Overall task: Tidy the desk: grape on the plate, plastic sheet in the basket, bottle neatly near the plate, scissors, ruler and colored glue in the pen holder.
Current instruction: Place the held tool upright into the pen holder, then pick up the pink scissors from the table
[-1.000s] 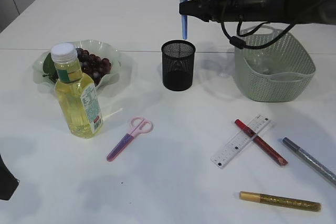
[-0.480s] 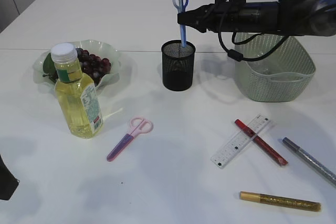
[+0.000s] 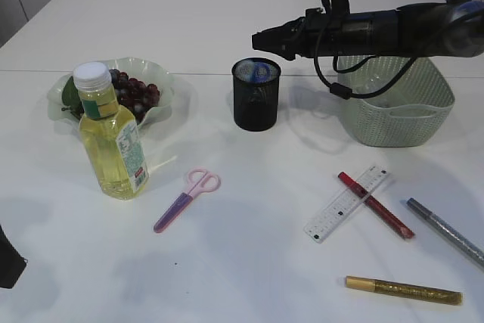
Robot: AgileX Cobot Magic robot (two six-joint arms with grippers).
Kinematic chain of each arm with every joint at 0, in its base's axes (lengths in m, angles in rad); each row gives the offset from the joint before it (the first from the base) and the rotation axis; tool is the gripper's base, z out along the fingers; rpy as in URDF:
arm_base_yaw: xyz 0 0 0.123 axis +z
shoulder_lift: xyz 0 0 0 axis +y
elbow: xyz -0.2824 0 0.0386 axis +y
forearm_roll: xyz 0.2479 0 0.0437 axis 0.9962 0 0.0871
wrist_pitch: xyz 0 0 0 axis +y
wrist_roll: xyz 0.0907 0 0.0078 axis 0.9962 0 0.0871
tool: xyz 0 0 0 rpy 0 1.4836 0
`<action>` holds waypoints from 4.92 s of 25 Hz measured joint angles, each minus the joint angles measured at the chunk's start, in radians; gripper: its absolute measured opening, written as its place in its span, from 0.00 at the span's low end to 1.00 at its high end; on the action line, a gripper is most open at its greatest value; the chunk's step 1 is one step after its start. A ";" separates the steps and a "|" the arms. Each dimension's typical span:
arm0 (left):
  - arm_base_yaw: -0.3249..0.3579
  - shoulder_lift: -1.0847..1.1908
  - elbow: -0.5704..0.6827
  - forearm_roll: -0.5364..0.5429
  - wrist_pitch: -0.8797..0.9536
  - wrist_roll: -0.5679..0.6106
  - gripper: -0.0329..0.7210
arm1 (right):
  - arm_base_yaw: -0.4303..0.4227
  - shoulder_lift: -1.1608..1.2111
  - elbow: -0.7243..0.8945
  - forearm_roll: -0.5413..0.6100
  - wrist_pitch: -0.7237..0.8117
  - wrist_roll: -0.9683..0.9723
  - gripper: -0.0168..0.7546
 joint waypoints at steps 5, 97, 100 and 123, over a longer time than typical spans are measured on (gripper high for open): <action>0.000 0.000 0.000 0.000 0.000 0.000 0.65 | 0.000 0.000 0.000 0.000 0.002 -0.002 0.49; -0.240 0.928 -0.768 0.189 -0.061 0.010 0.70 | 0.135 -0.868 0.521 -1.581 0.307 1.750 0.50; -0.240 0.949 -0.768 0.189 -0.084 0.010 0.74 | 0.135 -0.868 0.521 -1.581 0.307 1.749 0.50; -0.240 1.008 -0.769 0.215 -0.187 -0.006 0.76 | 0.135 -0.868 0.521 -1.581 0.307 1.742 0.50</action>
